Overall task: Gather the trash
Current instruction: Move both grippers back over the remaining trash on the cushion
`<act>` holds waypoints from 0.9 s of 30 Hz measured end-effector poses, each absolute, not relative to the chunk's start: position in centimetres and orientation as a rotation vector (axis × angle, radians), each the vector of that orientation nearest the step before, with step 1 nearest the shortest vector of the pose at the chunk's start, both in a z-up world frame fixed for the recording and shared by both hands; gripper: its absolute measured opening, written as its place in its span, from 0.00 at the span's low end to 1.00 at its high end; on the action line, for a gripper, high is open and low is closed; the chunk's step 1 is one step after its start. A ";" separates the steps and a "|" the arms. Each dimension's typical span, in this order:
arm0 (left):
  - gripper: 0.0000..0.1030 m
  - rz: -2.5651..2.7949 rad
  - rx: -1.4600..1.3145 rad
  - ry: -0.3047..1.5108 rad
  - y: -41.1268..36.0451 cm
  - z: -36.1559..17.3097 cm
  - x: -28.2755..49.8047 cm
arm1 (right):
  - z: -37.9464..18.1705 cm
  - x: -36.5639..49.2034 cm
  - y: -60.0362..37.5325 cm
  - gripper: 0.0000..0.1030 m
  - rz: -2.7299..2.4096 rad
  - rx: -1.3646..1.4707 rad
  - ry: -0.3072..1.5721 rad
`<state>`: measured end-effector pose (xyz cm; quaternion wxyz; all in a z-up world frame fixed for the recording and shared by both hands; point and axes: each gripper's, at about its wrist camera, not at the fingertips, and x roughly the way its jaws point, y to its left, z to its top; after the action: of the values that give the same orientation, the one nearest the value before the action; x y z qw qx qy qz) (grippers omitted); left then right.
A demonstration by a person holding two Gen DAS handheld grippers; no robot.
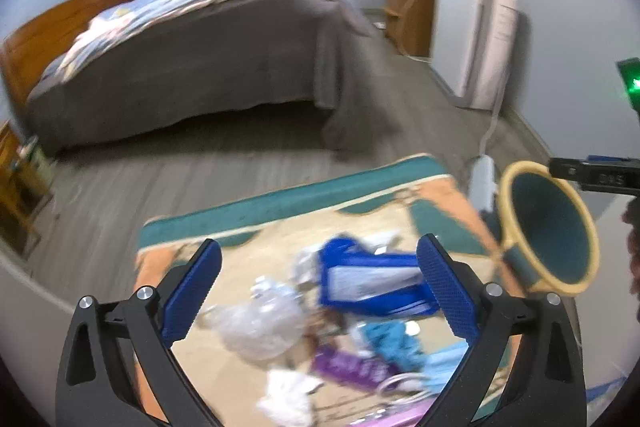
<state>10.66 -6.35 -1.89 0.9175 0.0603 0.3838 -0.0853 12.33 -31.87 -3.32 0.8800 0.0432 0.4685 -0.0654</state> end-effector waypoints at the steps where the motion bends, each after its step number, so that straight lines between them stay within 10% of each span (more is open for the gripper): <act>1: 0.94 -0.141 0.112 0.793 -5.2 -2.3 10.7 | -3.3 12.4 -31.1 0.94 -0.126 0.078 0.977; 27: 0.95 -0.074 0.087 0.909 3.1 -6.6 12.0 | -8.6 15.4 -20.9 0.94 0.022 0.052 1.116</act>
<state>12.02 3.14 -6.60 0.8969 0.0418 0.4387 -0.0358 15.43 -20.88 -8.64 0.8480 0.0245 0.5294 0.0106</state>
